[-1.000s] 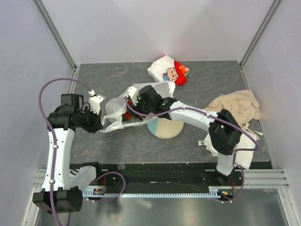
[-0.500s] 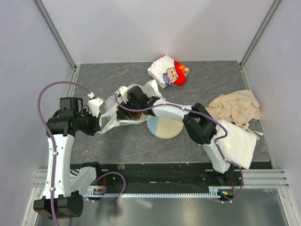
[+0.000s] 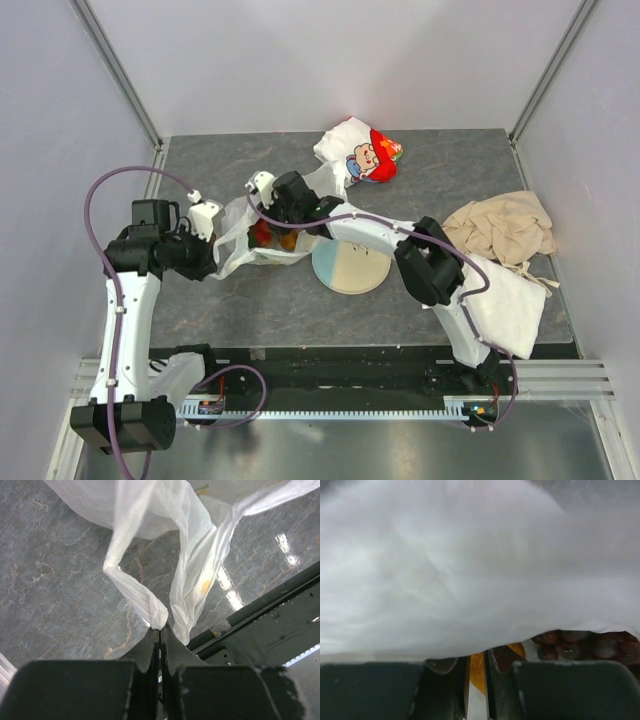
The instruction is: Take the fake fruits out of the plastic bag
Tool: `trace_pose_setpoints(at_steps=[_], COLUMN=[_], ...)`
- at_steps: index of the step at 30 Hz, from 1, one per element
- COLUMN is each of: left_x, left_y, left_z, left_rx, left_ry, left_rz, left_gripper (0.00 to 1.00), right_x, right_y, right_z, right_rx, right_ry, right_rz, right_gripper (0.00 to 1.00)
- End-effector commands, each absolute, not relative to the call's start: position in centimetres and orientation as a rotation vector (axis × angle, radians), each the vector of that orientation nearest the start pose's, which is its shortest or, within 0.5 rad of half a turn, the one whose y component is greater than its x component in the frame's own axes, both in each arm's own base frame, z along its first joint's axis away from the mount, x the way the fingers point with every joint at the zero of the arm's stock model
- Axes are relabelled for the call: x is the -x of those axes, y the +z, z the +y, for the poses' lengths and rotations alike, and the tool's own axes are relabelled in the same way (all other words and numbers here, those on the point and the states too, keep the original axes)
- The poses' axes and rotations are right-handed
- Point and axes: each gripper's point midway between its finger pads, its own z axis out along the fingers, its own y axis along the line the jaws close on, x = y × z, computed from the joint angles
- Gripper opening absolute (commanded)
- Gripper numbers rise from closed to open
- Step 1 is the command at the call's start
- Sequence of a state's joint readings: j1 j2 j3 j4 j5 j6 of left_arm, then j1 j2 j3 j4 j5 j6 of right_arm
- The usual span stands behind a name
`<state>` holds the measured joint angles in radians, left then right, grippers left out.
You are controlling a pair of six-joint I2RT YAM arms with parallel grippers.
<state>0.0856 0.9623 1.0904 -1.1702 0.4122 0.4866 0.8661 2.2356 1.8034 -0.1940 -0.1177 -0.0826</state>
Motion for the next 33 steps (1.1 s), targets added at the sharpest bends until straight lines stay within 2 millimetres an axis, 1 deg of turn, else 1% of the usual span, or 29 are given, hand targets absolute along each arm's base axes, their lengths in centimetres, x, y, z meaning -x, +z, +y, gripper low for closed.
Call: trace_pose_setpoints(at_steps=[1,2,4,5,7,8,10,12,14,15,16,17,18,19,21,22,24,25,26,27,28,29,30,32,33], left_x=[-21.9,-22.2,-22.9,-23.0,-23.5,-23.5,-23.7,-23.9,-24.0,-24.0,-23.9,-23.7,-23.4,-23.2,-22.3,-22.0,-21.2,-20.8,-20.3,-20.0,-19.7,-19.3,-18.5,-18.1,-17.8], left_y=[19.7,19.8,20.0,19.9,19.9,19.7,19.8,19.9,20.4,20.5,20.5,20.4,20.3,20.1,19.9,19.7,19.5,19.6,19.3,19.2,19.4,19.3,19.1,19.0,18.8], left_z=[-4.2,-4.3,-4.2,-4.3,-4.2,-4.2,-4.3,-4.4,-4.4,-4.4,-4.3,-4.3,-3.9,-3.7,-3.1,-2.9,-2.6,-2.2,-1.9,-1.2,-0.9,-0.7,-0.6,-0.3,0.0], left_rx=[-0.579,-0.564,-0.547,-0.544,-0.535,-0.525,-0.525,-0.506,-0.488,-0.480,-0.477,-0.477,-0.477,-0.495,-0.523,-0.552,-0.593,-0.653,-0.686,-0.710,-0.770,-0.807,-0.832,-0.868,-0.871], left_ry=[-0.359,-0.360,-0.357,-0.358,-0.354,-0.356,-0.358,-0.358,-0.362,-0.357,-0.354,-0.349,-0.325,-0.306,-0.261,-0.238,-0.211,-0.170,-0.149,-0.099,-0.063,-0.054,-0.054,-0.038,-0.030], left_rz=[2.376,2.371,2.355,2.352,2.341,2.346,2.332,2.326,2.315,2.315,2.318,2.323,2.333,2.339,2.357,2.356,2.364,2.347,2.359,2.371,2.357,2.360,2.386,2.408,2.437], left_gripper=[0.02,0.02,0.02,0.02,0.02,0.02,0.02,0.02,0.02,0.02,0.02,0.02,0.02,0.02,0.02,0.02,0.02,0.02,0.02,0.02,0.02,0.02,0.02,0.02,0.02], right_x=[-37.0,-36.5,-35.7,-35.3,-34.7,-34.4,-33.8,-33.2,-33.0,-33.0,-33.1,-33.4,-33.9,-34.3,-34.9,-35.4,-35.8,-36.0,-35.7,-35.7,-35.9,-35.7,-35.8,-37.0,-37.7], right_y=[23.5,25.2,26.6,28.3,29.4,30.7,31.1,30.1,27.3,26.4,25.2,23.7,22.9,21.7,20.8,19.8,18.8,17.3,16.8,16.3,15.5,15.2,15.2,15.6,16.3], right_z=[47.7,47.1,46.5,46.1,45.5,45.0,44.5,44.2,44.1,44.2,44.2,44.6,44.6,45.0,45.7,46.2,47.0,47.4,48.0,48.3,48.3,48.7,48.8,48.9,49.0], right_rx=[1.038,1.029,1.029,1.024,1.024,1.015,1.028,1.048,1.075,1.067,1.063,1.058,1.038,1.028,1.019,1.010,1.015,1.024,1.046,1.053,1.050,1.054,1.048,0.998,0.966], right_ry=[0.688,0.696,0.712,0.717,0.716,0.719,0.720,0.720,0.721,0.731,0.727,0.724,0.706,0.702,0.705,0.707,0.692,0.668,0.653,0.636,0.600,0.574,0.555,0.497,0.480], right_rz=[1.715,1.695,1.681,1.656,1.653,1.637,1.636,1.653,1.709,1.740,1.770,1.802,1.827,1.855,1.853,1.870,1.872,1.886,1.874,1.873,1.882,1.872,1.868,1.856,1.844], right_gripper=[0.20,0.20,0.19,0.19,0.18,0.18,0.18,0.19,0.37,0.44,0.57,0.62,0.66,0.67,0.67,0.67,0.66,0.66,0.66,0.66,0.66,0.66,0.67,0.71,0.78])
